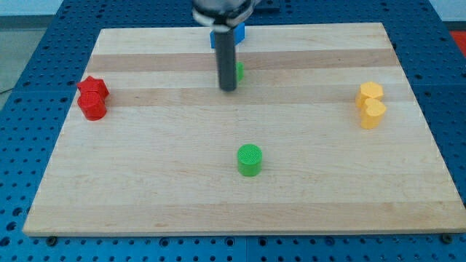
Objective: Move the green star towards the blue cube
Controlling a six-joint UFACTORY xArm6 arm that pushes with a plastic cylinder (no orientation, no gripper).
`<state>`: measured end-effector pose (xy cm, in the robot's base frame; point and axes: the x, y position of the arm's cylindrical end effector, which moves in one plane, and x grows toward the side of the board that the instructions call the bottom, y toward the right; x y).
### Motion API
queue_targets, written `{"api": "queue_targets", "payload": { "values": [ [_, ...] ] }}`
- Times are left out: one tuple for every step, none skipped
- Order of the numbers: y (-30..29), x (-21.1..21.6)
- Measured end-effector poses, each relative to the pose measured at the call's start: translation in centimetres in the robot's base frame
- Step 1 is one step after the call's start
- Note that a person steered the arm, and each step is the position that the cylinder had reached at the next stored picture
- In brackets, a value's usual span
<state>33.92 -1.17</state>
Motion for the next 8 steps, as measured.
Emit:
{"api": "queue_targets", "payload": {
  "values": [
    [2.2,-1.7],
    [-0.1,3.4],
    [-7.8,4.8],
    [-9.0,-0.5],
    [-4.2,-4.8],
    [2.7,-7.6],
    [3.8,-5.8],
    [1.9,-0.4]
  ]
}}
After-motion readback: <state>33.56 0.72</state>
